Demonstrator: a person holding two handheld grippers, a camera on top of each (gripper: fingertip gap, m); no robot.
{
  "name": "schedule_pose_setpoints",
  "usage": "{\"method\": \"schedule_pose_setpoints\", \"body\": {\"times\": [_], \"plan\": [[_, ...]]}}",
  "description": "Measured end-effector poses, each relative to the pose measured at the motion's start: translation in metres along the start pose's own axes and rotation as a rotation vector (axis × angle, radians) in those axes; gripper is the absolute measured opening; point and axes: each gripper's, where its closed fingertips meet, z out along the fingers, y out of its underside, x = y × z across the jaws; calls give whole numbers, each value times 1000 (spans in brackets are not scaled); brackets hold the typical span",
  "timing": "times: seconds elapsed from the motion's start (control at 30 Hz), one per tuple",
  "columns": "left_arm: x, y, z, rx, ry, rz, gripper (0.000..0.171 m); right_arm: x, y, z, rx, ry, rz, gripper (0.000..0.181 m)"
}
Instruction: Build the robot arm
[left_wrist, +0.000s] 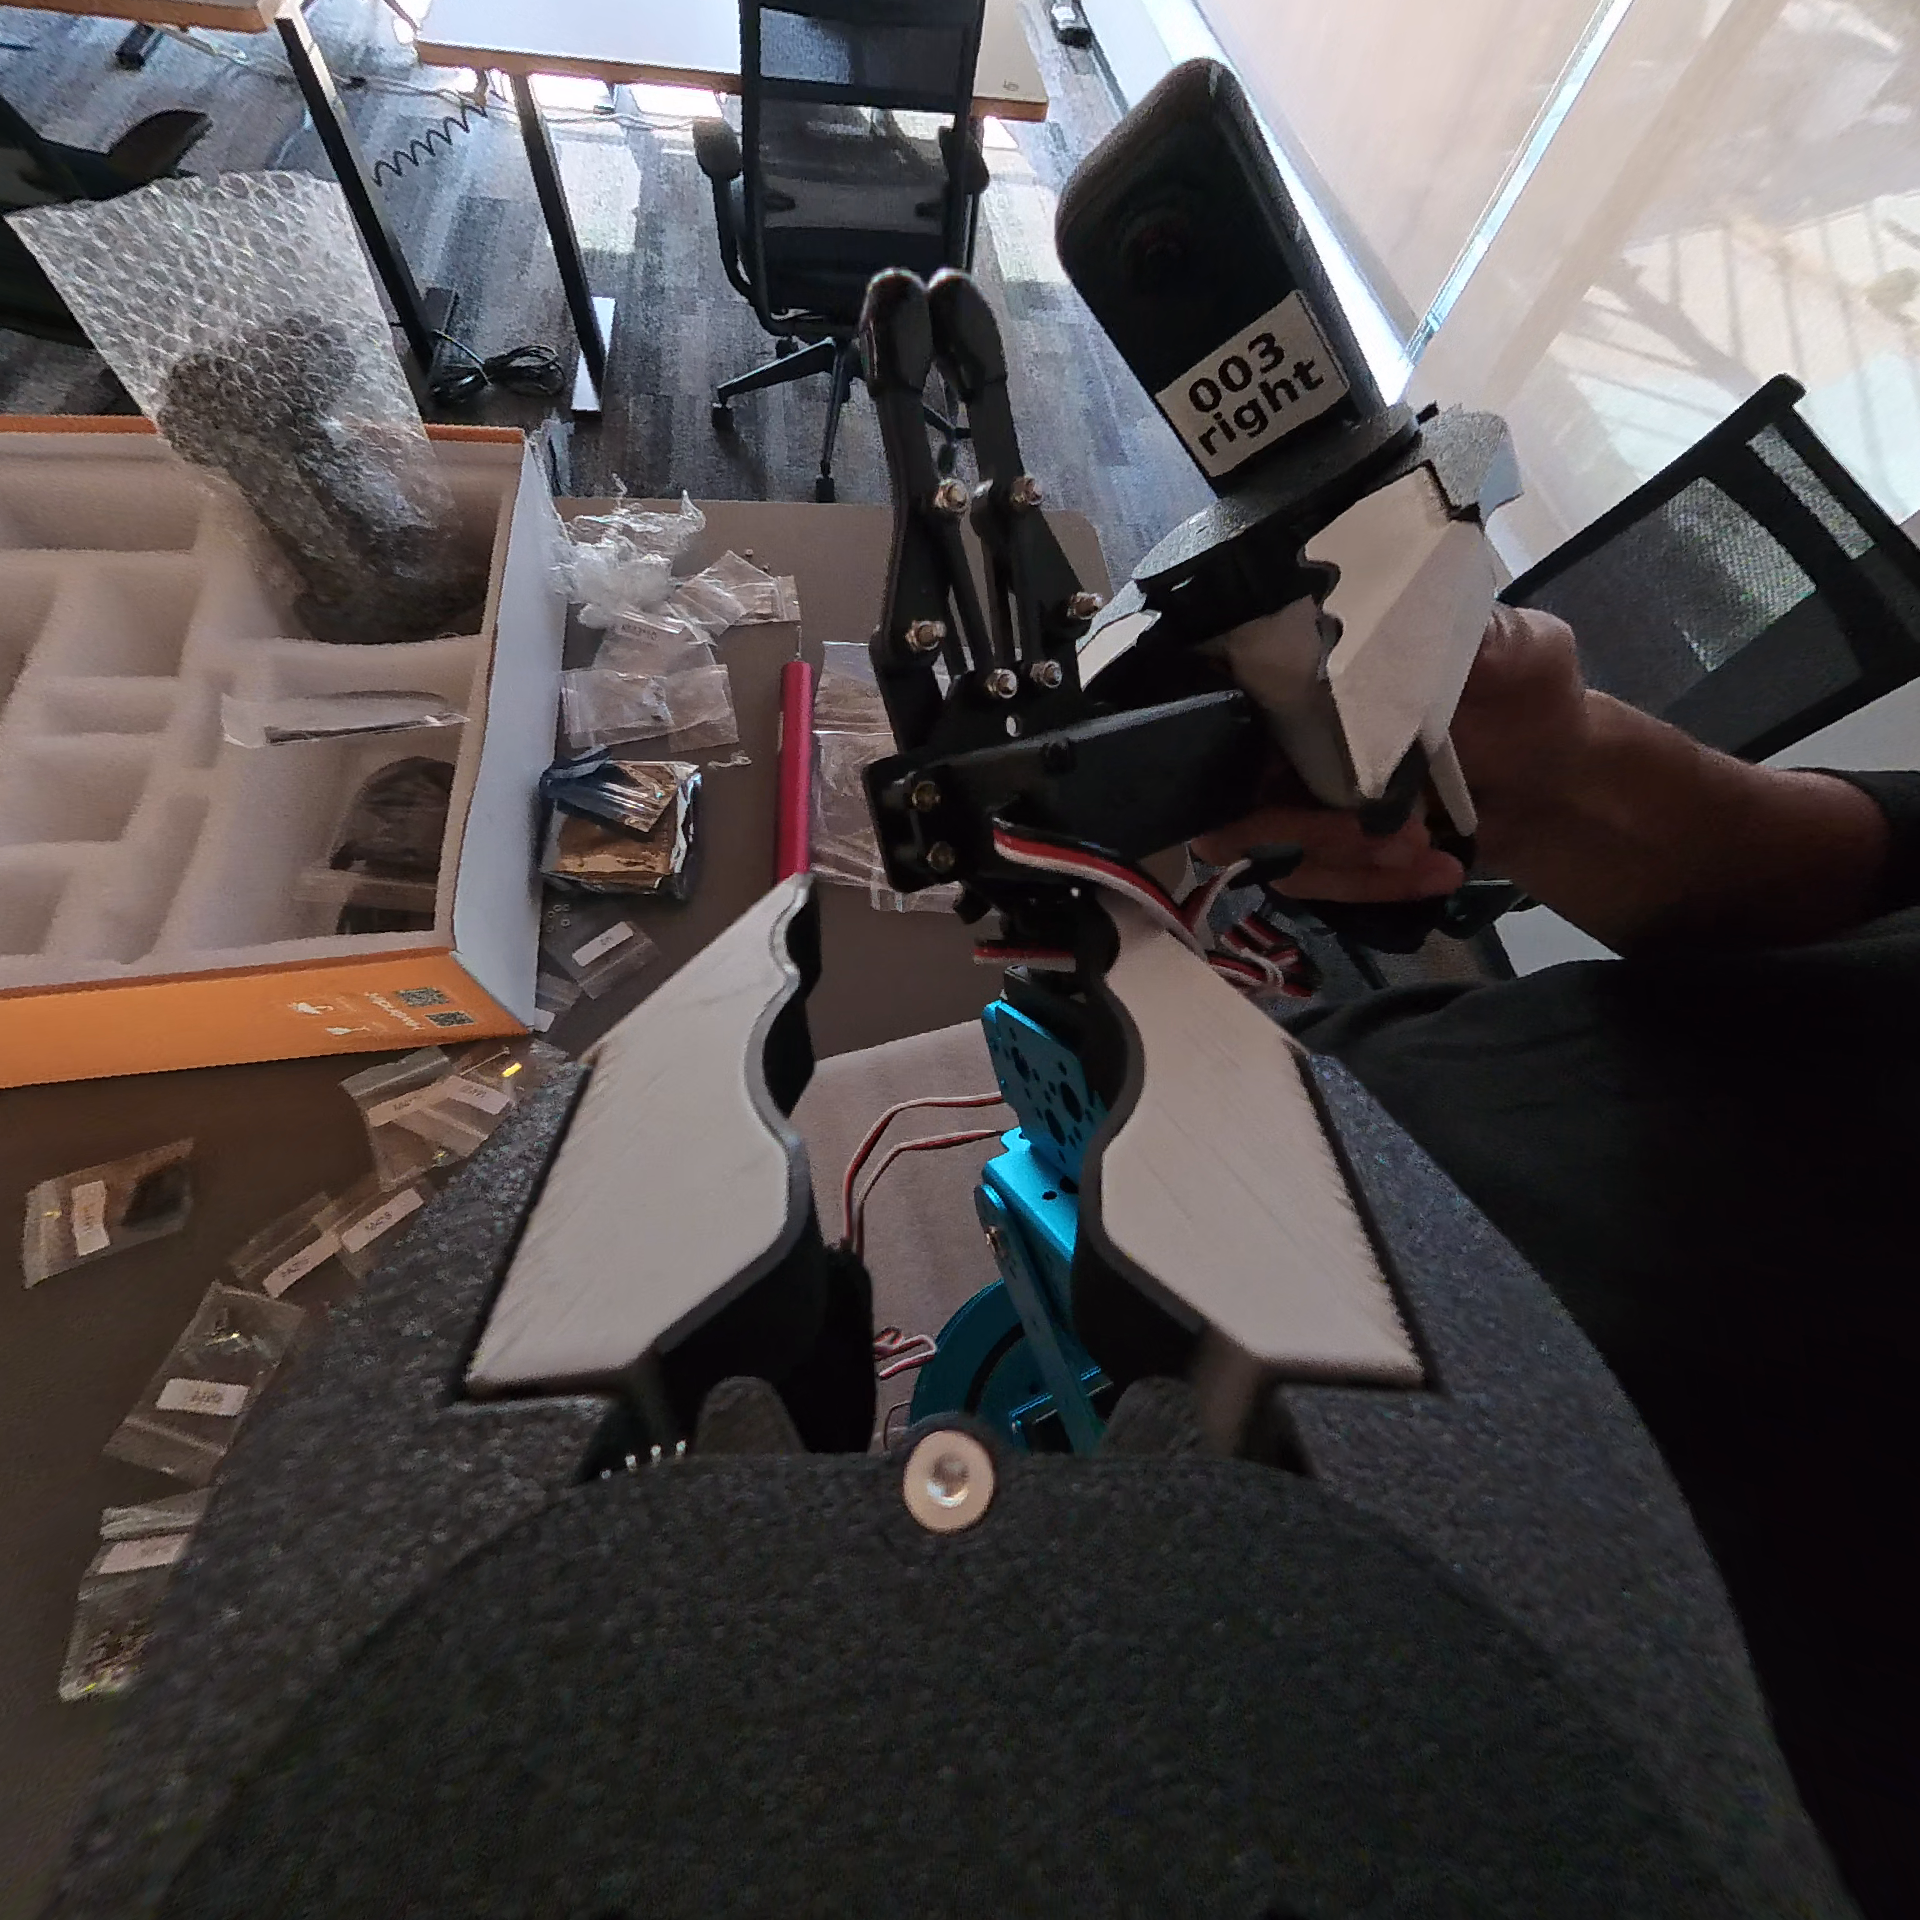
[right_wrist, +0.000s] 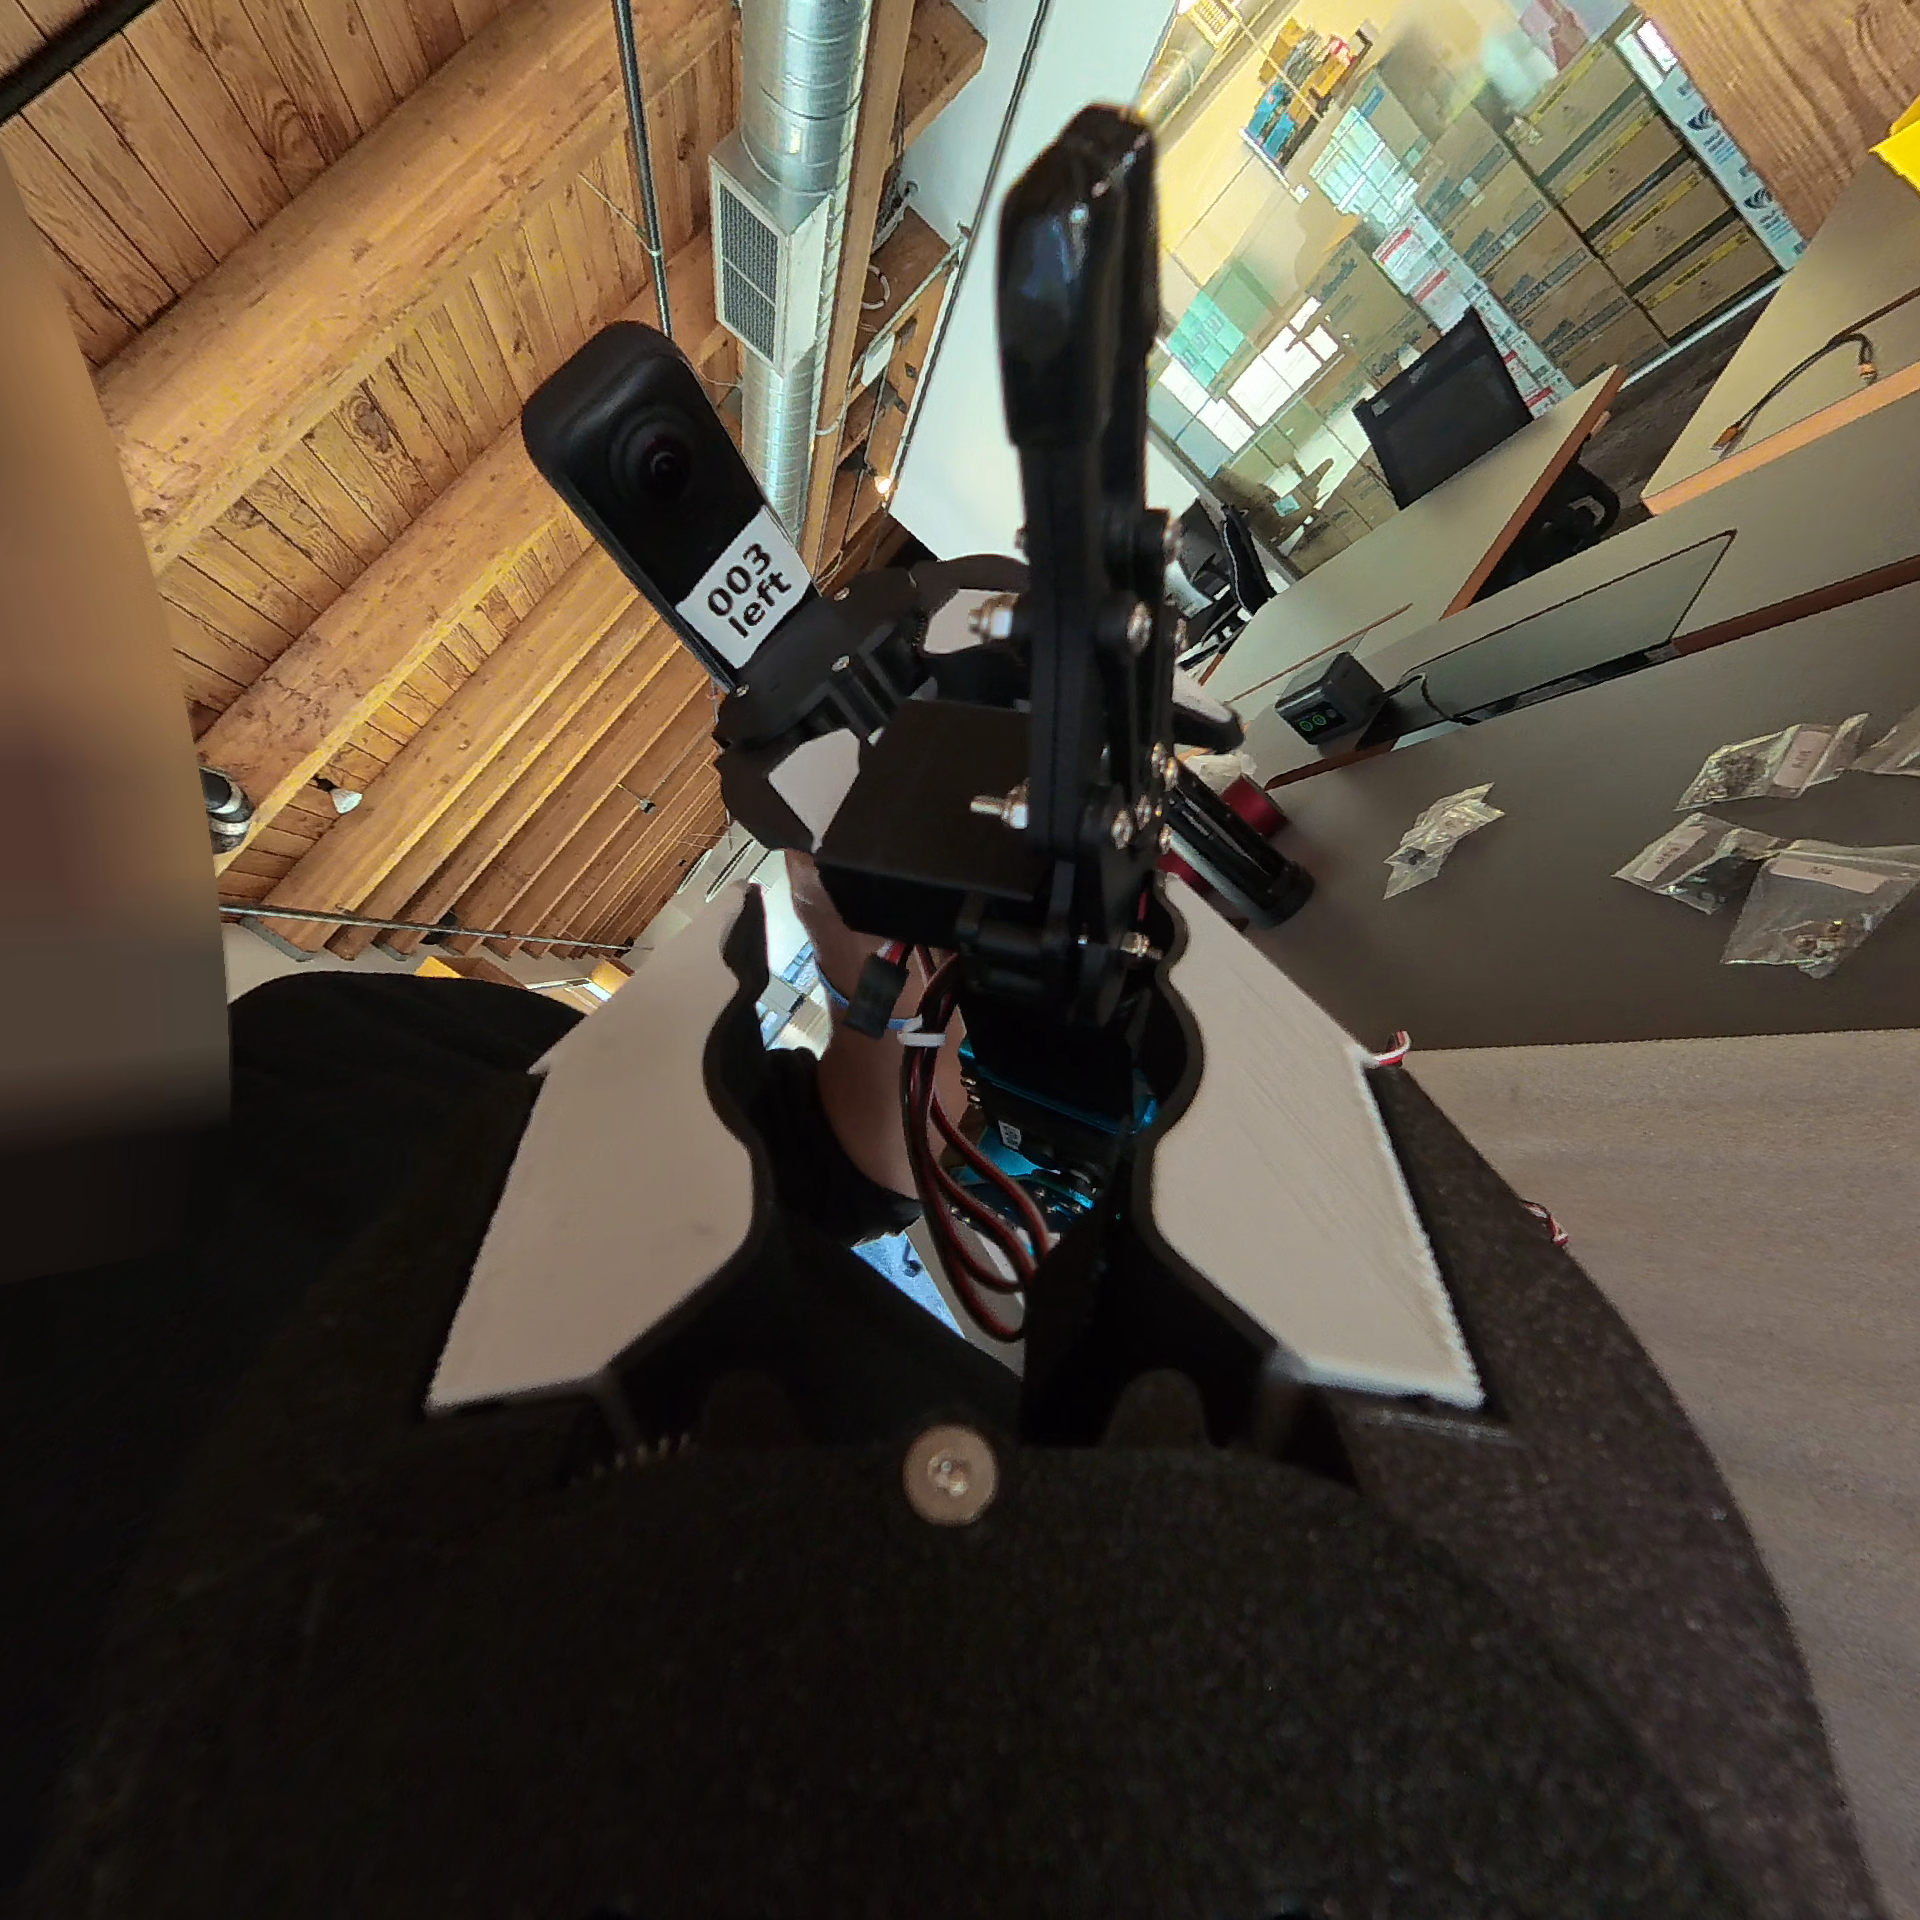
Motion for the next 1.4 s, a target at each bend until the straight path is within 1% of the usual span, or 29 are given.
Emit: {"method": "schedule_pose_setpoints", "body": {"times": [0.13,0.3,0.4,0.53,0.77,0.83,0.9,0.97,1.03,1.1,1.17,1.23,1.27,1.3,1.33,1.4], "plan": [[-9,1,-3,-13,-72,37,48,0,0,-1,5,-3,3,72],[-2,-3,-6,13,-30,12,48,0,0,-1,5,-7,4,71],[-3,0,-7,10,-36,5,48,0,-1,-1,3,-7,4,71],[-14,-3,-18,43,-69,-18,48,0,0,-1,1,-6,2,71],[-39,1,-43,92,-160,-17,38,-2,1,-2,1,-11,-6,71],[-49,7,-48,105,-206,-12,37,-2,1,-2,-2,-16,-4,71],[-59,19,-47,91,-234,-23,37,-1,0,-1,-8,-20,0,71],[-64,37,-36,62,-203,-27,38,0,0,-2,-15,-15,2,71],[-63,60,-15,43,-112,0,37,2,-1,-2,-16,-9,0,71],[-64,88,13,24,-9,17,37,2,-1,-2,-13,-13,4,71],[-64,111,44,1,98,-7,37,1,0,-2,-12,-17,8,71],[-61,132,73,-57,193,-9,37,1,0,-2,-14,-11,2,71],[-63,138,84,-78,212,-2,33,1,0,-2,-15,-7,2,71],[-68,137,91,-70,212,-13,31,1,0,-2,-17,-1,2,71],[-72,129,93,-40,214,-44,32,2,0,-1,-18,5,-1,71],[-76,101,87,62,228,-112,32,1,0,-1,-17,12,-10,70]]}}
